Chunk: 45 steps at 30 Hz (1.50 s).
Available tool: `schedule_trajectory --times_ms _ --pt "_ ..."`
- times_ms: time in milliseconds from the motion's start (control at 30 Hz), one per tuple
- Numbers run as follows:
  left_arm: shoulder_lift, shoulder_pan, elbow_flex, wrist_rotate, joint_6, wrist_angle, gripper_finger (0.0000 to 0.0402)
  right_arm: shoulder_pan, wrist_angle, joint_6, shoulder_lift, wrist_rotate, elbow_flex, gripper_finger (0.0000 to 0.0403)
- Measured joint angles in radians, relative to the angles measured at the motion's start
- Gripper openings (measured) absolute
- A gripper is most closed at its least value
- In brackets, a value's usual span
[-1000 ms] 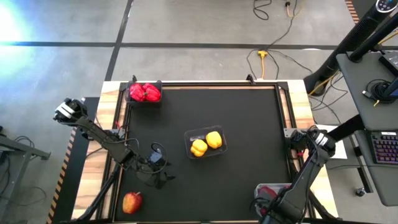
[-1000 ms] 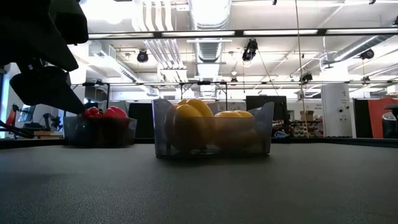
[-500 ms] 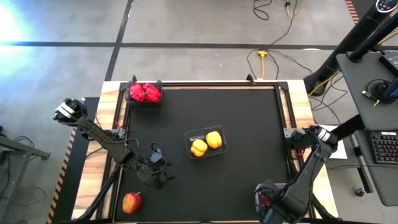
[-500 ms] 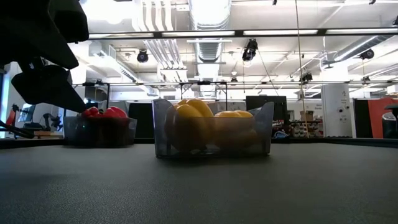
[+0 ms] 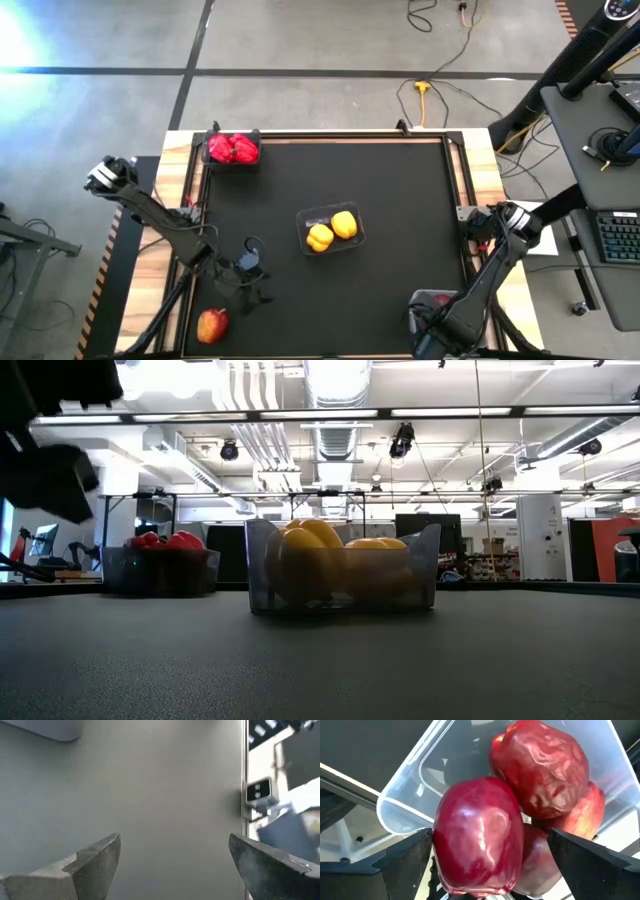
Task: Sort produce into baskets
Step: Put the red apple into the transparent bin
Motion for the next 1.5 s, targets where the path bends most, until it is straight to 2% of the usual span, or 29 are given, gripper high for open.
schedule_trajectory --times_ms 267,367,467,600,667,800,933,1133,1367,1500 --pt "0.004 -0.071 0.255 -0.001 0.047 -0.542 0.0354 -0.002 -0.085 0.026 -0.031 0.026 0.060 0.0384" --pt "0.012 -0.117 0.324 0.059 0.024 -0.667 0.0354 -0.005 -0.155 0.061 -0.047 0.111 0.110 0.0384" --pt "0.017 -0.177 0.359 0.139 -0.069 -0.728 0.0354 -0.006 -0.205 0.120 -0.061 0.261 0.160 0.0384" --pt "0.026 -0.273 0.365 0.261 -0.280 -0.763 0.0354 -0.016 -0.239 0.153 -0.060 0.469 0.213 0.0384" --pt "0.036 -0.323 0.364 0.303 -0.420 -0.781 0.0354 -0.032 -0.242 0.148 -0.060 0.533 0.219 0.0384" --pt "0.062 -0.395 0.355 0.331 -0.703 -0.788 0.0362 -0.075 -0.242 0.065 -0.060 0.576 0.219 0.0384" --pt "0.108 -0.428 0.354 0.327 -0.863 -0.782 0.0380 -0.129 -0.240 -0.040 -0.059 0.577 0.219 0.0384" --pt "0.208 -0.429 0.354 0.333 -0.897 -0.686 0.0393 -0.192 -0.229 -0.155 -0.059 0.576 0.219 0.0384" --pt "0.340 -0.422 0.355 0.363 -0.893 -0.675 0.0393 -0.214 -0.180 -0.198 -0.058 0.575 0.219 0.0384" --pt "0.371 -0.410 0.372 0.316 -0.847 -0.682 0.0370 -0.214 -0.165 -0.196 -0.058 0.562 0.219 0.0384"
